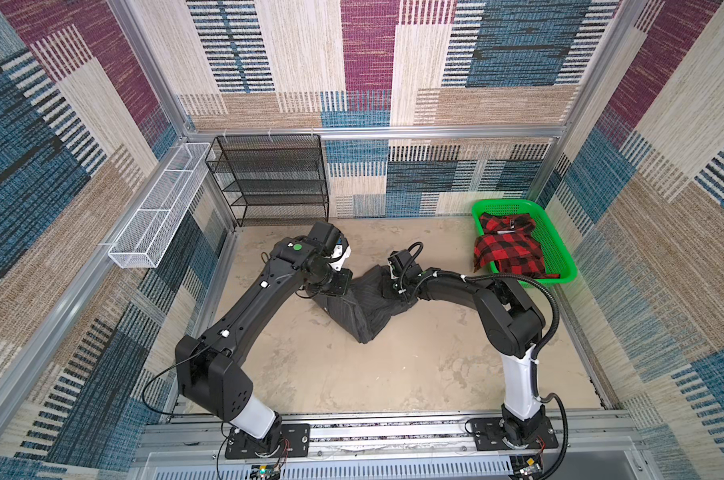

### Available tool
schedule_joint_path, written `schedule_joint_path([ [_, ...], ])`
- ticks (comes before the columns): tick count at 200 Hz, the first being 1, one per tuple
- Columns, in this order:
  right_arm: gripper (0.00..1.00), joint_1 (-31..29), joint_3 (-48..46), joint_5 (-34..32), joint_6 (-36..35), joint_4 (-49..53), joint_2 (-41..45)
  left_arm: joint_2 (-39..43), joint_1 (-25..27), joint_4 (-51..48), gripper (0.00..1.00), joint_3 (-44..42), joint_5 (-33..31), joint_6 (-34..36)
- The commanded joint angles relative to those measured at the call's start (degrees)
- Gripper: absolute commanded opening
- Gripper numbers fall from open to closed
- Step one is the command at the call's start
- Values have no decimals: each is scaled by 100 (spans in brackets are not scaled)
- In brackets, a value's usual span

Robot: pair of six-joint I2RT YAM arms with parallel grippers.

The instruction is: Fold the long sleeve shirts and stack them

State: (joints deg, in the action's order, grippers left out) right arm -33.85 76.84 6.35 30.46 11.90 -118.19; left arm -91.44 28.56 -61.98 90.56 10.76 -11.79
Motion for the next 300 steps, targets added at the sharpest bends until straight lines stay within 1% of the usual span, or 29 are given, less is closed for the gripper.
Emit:
schedule_joint_path([
  [1,19,32,7,223,-14,-165,-157,-259,231,-134,0,308,-526,185],
  [34,19,132,-124,417,73,-344,-196,-842,659,-374,0,996,-859,279],
  [59,19,409,-512,1089,376,-848,58,-1249,915,-589,0,1456,-1090,377],
  [74,19,515,-664,1258,486,-987,330,-1474,990,-711,0,1710,-1167,414],
  [118,23,725,-939,849,563,-822,1299,-2064,1190,-906,0,2426,-1242,467],
  [148,24,821,-1002,270,347,-485,1596,-2292,1271,-969,0,2693,-1267,507],
  [164,24,938,-1098,148,245,-454,1552,-2386,1339,-1019,0,2824,-1328,542],
  [185,22,1113,-1186,342,117,-625,1230,-2464,1422,-1095,0,2939,-1379,598],
  [238,20,1134,-1031,313,-116,-706,470,-2592,1586,-1137,0,3038,-1478,706],
  [267,19,1138,-1093,480,-28,-796,196,-2999,1738,-1446,0,3659,-1646,856],
  [300,19,1166,-1262,542,89,-955,225,-3436,1868,-1687,0,4207,-1705,989],
])
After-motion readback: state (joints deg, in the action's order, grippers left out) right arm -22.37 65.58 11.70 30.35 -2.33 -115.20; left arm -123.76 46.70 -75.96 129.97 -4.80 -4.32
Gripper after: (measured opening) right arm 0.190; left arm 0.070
